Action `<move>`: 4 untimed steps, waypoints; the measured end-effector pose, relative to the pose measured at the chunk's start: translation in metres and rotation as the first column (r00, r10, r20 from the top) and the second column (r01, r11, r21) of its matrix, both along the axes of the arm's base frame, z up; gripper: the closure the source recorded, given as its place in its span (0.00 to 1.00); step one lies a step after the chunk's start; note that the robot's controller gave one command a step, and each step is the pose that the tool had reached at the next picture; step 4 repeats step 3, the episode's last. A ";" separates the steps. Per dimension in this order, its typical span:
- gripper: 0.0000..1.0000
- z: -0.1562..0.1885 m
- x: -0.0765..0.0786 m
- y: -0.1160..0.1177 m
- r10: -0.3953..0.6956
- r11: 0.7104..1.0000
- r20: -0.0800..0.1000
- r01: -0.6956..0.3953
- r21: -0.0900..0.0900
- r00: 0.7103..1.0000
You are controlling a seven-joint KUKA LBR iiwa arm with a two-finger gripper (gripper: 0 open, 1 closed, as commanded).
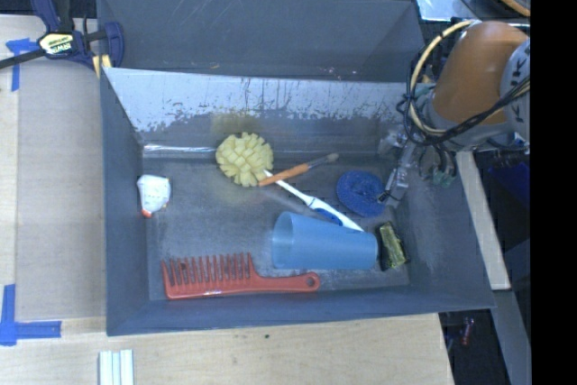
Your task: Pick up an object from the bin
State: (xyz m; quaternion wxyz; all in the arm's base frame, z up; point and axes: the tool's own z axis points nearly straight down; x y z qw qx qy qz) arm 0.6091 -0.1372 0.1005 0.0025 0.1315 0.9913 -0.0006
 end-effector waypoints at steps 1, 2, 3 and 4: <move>0.00 -0.029 -0.005 0.008 -0.115 0.993 0.007 0.115 0.002 0.993; 1.00 -0.027 0.010 0.009 -0.117 0.993 0.014 0.117 0.000 0.993; 1.00 -0.027 0.010 0.009 -0.117 0.993 0.014 0.117 0.000 0.993; 1.00 -0.027 0.010 0.009 -0.117 0.993 0.014 0.117 0.000 0.993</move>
Offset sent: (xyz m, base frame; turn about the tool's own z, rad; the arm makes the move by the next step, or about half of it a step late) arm 0.0068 0.0101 -0.0305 0.1200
